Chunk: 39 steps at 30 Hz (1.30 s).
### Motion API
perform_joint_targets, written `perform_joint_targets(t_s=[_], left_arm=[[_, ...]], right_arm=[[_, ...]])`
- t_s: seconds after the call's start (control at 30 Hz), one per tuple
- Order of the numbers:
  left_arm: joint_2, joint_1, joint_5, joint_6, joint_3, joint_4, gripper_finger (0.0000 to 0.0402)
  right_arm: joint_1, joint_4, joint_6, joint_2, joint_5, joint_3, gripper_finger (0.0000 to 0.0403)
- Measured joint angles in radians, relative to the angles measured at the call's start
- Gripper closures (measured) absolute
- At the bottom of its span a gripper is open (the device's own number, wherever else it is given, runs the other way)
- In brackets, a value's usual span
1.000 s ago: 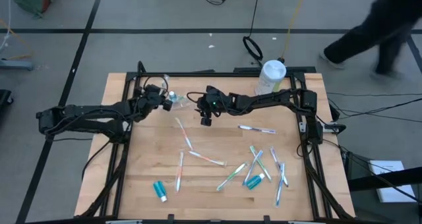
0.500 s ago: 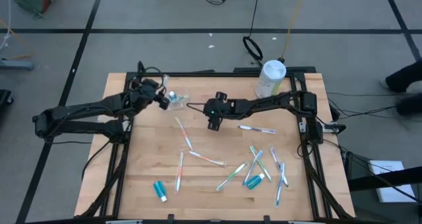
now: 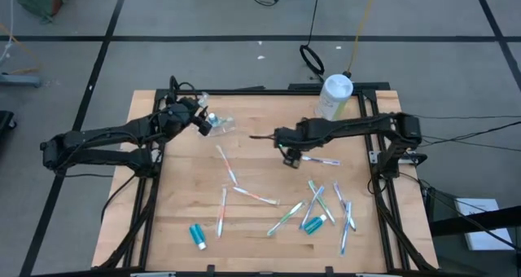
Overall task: Pick & Place toothbrushing station
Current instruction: Put the purple toothbrush into the transparent organizer
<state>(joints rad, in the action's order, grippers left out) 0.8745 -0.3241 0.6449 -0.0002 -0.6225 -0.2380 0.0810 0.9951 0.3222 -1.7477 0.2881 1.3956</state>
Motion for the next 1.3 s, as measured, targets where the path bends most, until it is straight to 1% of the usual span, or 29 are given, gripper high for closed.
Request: perform_joint_targets(t_s=[0.1,0.33,0.4,0.53,0.63,0.77,0.9,1.07,1.17,1.3], left_arm=[[0.000,0.000,0.000,0.020,0.000,0.013,0.0213],[0.000,0.000,0.000,0.026,0.000,0.015,0.0213],[0.000,0.000,0.000,0.026,0.000,0.014,0.0213],[0.000,0.000,0.000,0.025,0.000,0.012,0.0213],[0.000,0.000,0.000,0.025,0.000,0.012,0.0213],[0.000,0.000,0.000,0.024,0.000,0.012,0.0213],[0.000,0.000,0.000,0.024,0.000,0.012,0.0213],[0.000,0.000,0.000,0.022,0.000,0.012,0.0213],[0.000,-0.001,0.000,0.022,0.000,0.012,0.0213],[0.000,-0.002,0.001,0.028,0.000,0.012,0.0213]], right_arm=[[-0.025,0.100,0.090,0.059,-0.001,-0.043,0.0198],[-0.080,0.103,0.284,0.208,-0.008,-0.271,0.0201],[-0.089,0.105,0.320,0.250,-0.044,-0.347,0.0202],[-0.090,0.061,0.332,0.331,-0.107,-0.506,0.0202],[-0.088,0.007,0.320,0.377,-0.103,-0.618,0.0202],[-0.087,-0.109,0.289,0.418,-0.056,-0.724,0.0202],[-0.087,-0.223,0.231,0.440,-0.053,-0.782,0.0202],[-0.087,-0.253,0.214,0.444,-0.055,-0.805,0.0207],[-0.087,-0.258,0.212,0.445,-0.061,-0.806,0.0230],[-0.087,-0.271,0.198,0.444,-0.070,-0.806,0.0283]])
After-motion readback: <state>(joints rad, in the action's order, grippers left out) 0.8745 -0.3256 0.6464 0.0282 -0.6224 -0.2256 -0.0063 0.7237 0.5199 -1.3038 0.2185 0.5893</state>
